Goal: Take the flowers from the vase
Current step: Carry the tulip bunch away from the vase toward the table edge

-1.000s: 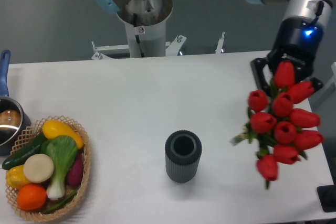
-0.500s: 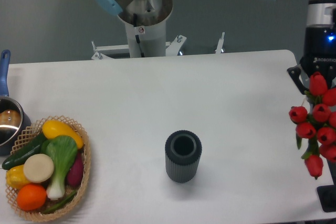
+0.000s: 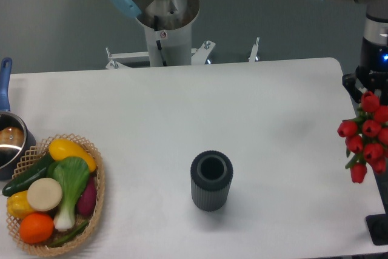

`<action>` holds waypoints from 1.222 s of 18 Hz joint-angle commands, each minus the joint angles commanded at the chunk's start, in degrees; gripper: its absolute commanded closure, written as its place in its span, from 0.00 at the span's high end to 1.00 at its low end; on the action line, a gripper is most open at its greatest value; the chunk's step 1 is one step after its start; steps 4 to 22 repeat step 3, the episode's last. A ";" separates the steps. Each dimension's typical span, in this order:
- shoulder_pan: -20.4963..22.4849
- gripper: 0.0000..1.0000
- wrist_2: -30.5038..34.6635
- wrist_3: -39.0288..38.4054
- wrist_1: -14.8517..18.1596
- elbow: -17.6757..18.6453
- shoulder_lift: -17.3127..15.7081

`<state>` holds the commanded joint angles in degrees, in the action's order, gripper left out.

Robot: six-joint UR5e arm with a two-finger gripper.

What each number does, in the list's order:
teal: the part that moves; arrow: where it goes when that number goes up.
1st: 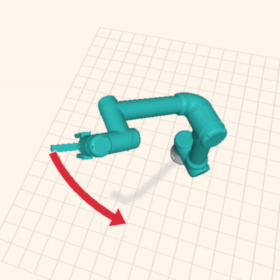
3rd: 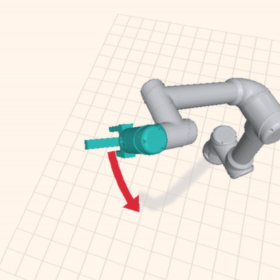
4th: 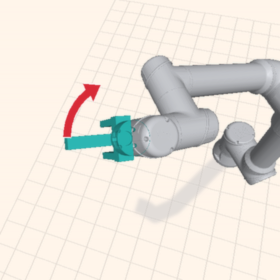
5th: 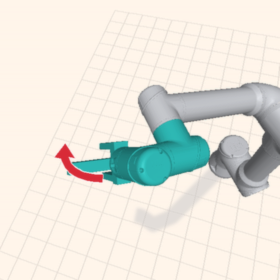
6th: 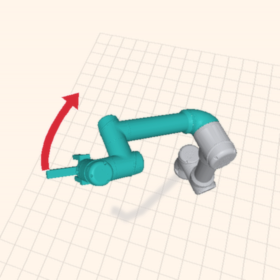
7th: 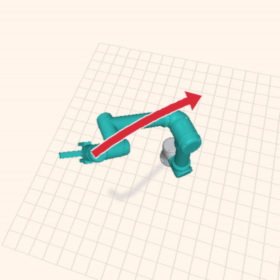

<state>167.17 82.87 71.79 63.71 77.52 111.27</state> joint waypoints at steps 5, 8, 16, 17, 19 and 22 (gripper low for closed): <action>-0.52 0.00 4.66 3.52 2.20 0.00 0.35; -0.52 0.00 4.66 3.52 2.20 0.00 0.35; -0.52 0.00 4.66 3.52 2.20 0.00 0.35; -0.52 0.00 4.66 3.52 2.20 0.00 0.35; -0.52 0.00 4.66 3.52 2.20 0.00 0.35; -0.52 0.00 4.66 3.52 2.20 0.00 0.35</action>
